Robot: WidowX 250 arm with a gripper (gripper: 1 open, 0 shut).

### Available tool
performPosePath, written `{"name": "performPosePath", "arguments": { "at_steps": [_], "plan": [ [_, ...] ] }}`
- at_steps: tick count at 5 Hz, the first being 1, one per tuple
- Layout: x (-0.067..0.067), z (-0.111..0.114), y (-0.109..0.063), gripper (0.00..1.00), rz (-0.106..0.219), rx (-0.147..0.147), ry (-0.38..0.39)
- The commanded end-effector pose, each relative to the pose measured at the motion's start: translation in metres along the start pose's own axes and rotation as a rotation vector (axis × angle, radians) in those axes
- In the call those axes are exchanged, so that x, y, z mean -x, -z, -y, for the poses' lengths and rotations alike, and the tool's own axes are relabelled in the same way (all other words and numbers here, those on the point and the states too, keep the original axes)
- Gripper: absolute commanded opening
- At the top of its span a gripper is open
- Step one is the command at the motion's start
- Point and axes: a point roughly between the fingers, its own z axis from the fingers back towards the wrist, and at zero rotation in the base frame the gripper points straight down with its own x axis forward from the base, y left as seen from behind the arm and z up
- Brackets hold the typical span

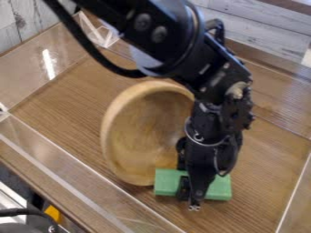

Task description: Remove the green block from inside the brown bowl and put it on the table

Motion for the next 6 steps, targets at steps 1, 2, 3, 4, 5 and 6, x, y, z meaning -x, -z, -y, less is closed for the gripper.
{"name": "performPosePath", "arguments": {
  "at_steps": [1,2,3,4,5,6],
  "plan": [
    [0.003,-0.005,-0.009,0.0,0.03,-0.023,-0.021],
    [-0.002,-0.002,-0.01,0.0,0.03,-0.025,-0.032],
    [-0.007,0.002,-0.011,0.0,0.031,-0.025,-0.043],
    [-0.016,-0.004,-0.01,0.0,0.032,-0.025,-0.037],
    [-0.019,-0.008,-0.013,1.0,0.031,-0.022,-0.027],
    [-0.022,-0.016,-0.016,1.0,0.032,-0.027,-0.025]
  ]
}}
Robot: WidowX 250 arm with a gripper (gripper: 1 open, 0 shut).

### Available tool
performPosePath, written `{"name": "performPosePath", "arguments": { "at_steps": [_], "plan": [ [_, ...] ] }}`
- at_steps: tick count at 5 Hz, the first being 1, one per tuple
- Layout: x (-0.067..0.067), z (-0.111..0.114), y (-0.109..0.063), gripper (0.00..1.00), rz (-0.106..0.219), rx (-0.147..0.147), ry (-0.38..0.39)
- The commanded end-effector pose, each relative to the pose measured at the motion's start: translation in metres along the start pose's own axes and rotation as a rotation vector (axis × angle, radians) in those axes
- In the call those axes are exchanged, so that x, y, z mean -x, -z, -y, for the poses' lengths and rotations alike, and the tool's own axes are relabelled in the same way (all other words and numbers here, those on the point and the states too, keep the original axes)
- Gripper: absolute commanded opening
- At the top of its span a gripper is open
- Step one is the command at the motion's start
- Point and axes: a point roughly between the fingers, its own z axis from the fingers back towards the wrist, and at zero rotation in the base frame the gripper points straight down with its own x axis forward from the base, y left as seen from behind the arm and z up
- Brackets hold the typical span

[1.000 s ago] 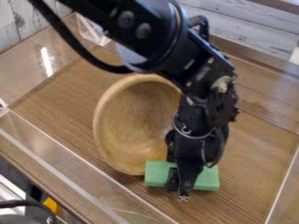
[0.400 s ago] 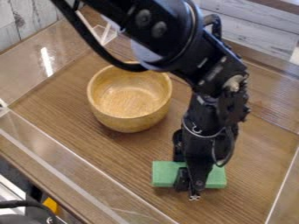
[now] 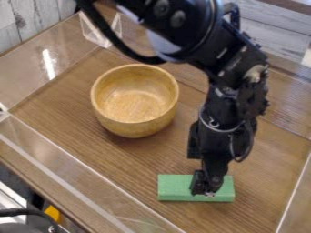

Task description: Remove the green block from inside the brown bowl and put it on the table

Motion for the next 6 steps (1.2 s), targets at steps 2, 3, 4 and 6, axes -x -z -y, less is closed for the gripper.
{"name": "performPosePath", "arguments": {
  "at_steps": [2,3,4,6],
  "plan": [
    [0.005,-0.026,-0.046,1.0,0.018,-0.056,0.008],
    [0.005,-0.034,-0.069,1.0,-0.01,-0.095,-0.009],
    [0.004,-0.043,-0.085,1.0,-0.017,-0.138,-0.005],
    [0.031,-0.071,-0.076,1.0,-0.01,-0.236,0.138]
  ]
}}
